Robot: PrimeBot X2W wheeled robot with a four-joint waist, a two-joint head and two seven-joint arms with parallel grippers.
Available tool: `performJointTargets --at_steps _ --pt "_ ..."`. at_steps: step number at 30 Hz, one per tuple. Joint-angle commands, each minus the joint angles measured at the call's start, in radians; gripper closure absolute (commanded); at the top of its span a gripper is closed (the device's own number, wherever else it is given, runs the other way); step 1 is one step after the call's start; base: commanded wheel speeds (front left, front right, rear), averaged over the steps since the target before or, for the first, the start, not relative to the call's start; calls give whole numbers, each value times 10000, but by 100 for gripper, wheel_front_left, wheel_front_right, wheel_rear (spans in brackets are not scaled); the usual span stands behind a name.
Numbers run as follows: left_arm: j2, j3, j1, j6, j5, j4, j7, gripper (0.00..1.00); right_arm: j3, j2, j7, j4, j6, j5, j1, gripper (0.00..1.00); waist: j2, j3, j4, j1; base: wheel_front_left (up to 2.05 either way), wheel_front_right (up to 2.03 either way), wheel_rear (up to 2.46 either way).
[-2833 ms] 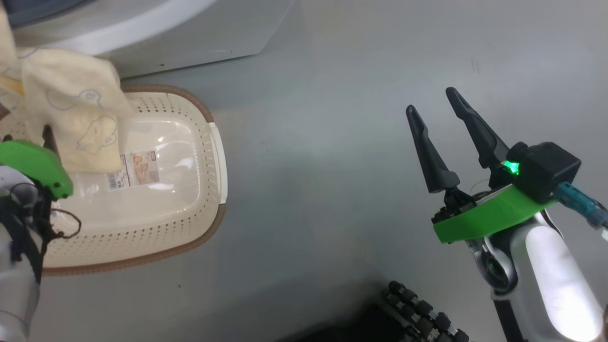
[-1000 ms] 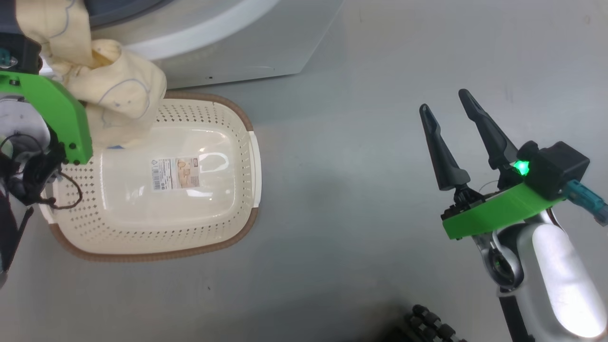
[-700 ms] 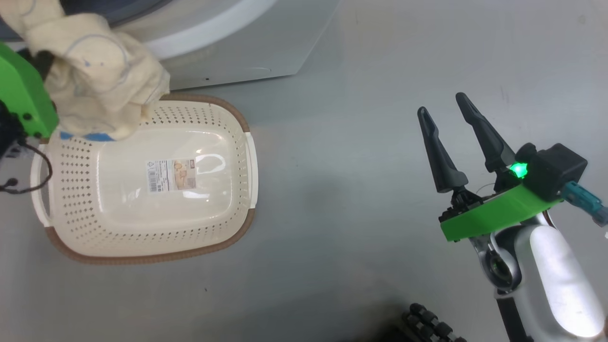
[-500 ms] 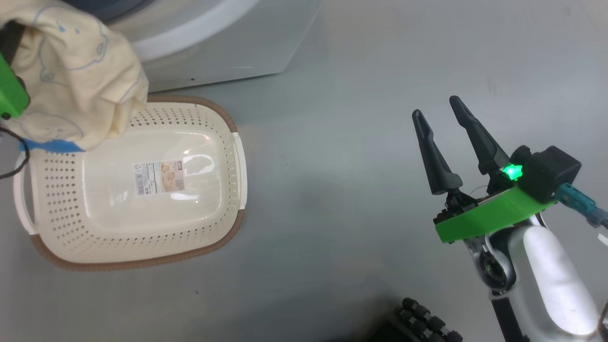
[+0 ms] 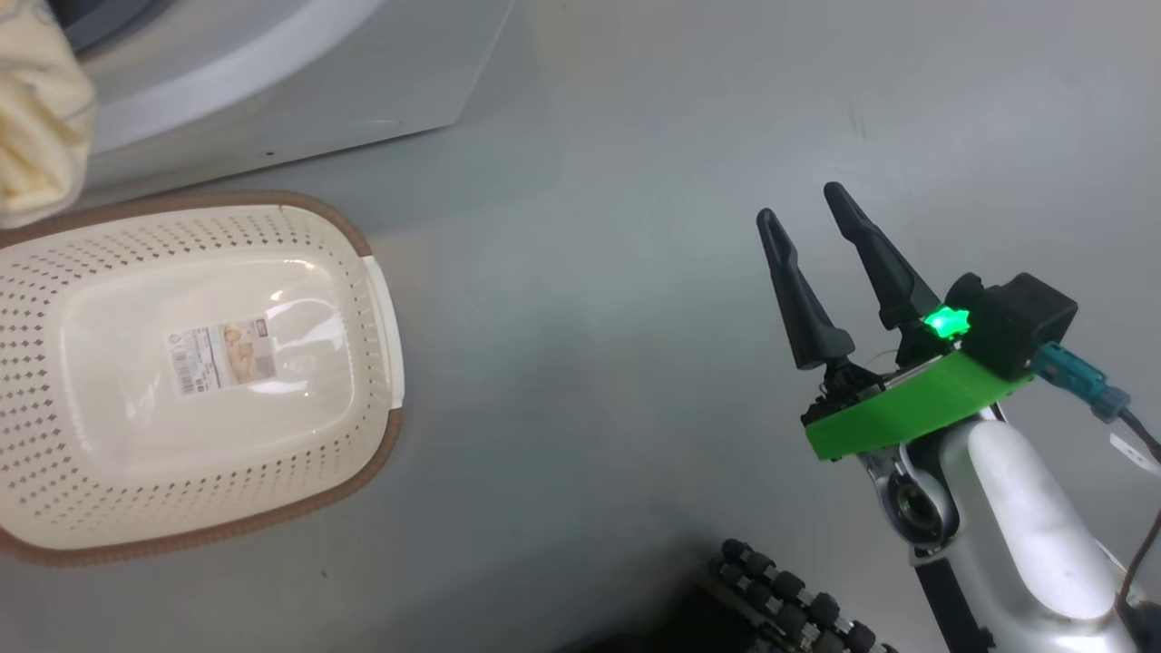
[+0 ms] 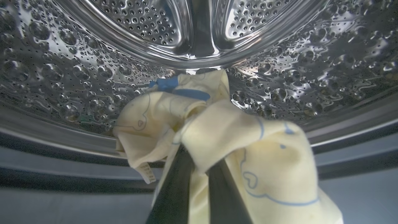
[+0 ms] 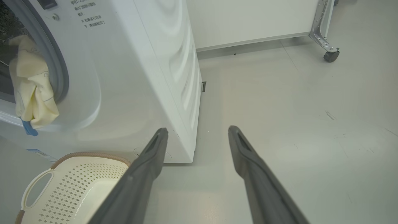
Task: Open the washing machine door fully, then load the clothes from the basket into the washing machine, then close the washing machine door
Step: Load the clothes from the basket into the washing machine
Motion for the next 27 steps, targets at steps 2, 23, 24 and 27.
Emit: performJointTargets --at_steps 2,23,24,27 --pt "593 476 -832 64 396 295 -629 100 287 -110 -139 -152 2 165 -92 0 0 155 -301 0 0 0 0" --pt "393 -99 -4424 -508 2760 3340 -5864 100 799 -110 -243 58 2 772 -199 0 0 720 -1201 0 0 0 0" --pt "354 -176 -4465 -593 2768 3550 -5832 100 802 -110 -243 59 2 772 -199 0 0 739 -1191 0 0 0 0" --pt "222 -280 -4492 -796 2629 4111 -5590 100 827 -110 -243 63 2 778 -232 0 0 778 -1168 0 0 0 0"
